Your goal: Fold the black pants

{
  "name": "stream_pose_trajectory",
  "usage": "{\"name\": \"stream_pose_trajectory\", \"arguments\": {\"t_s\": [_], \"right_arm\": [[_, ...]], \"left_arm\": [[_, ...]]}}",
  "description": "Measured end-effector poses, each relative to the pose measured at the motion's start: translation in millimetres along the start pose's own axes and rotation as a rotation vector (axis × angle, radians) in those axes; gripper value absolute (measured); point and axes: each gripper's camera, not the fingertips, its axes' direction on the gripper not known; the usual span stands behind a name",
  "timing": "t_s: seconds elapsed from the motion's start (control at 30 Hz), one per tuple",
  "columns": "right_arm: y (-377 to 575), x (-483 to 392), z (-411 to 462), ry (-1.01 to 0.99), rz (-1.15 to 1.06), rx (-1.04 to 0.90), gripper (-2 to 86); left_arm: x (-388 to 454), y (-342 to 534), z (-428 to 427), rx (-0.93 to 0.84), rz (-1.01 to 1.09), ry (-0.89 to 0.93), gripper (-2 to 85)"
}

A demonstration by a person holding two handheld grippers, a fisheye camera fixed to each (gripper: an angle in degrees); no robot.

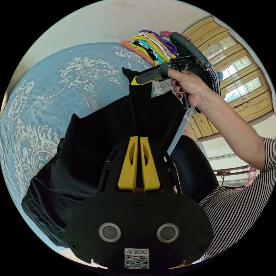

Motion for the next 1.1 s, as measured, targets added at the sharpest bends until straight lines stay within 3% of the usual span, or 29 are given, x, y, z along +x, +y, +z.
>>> {"name": "stream_pose_trajectory", "arguments": {"t_s": [0.43, 1.1], "right_arm": [[167.0, 110.9, -57.5, -0.197, 0.092, 0.2, 0.4], [287.8, 186.6, -4.6, -0.243, 0.206, 0.161, 0.2]], "left_arm": [[67.5, -47.3, 67.2, -0.146, 0.208, 0.047, 0.9], [111.8, -121.3, 177.8, -0.366, 0.279, -0.047, 0.9]]}}
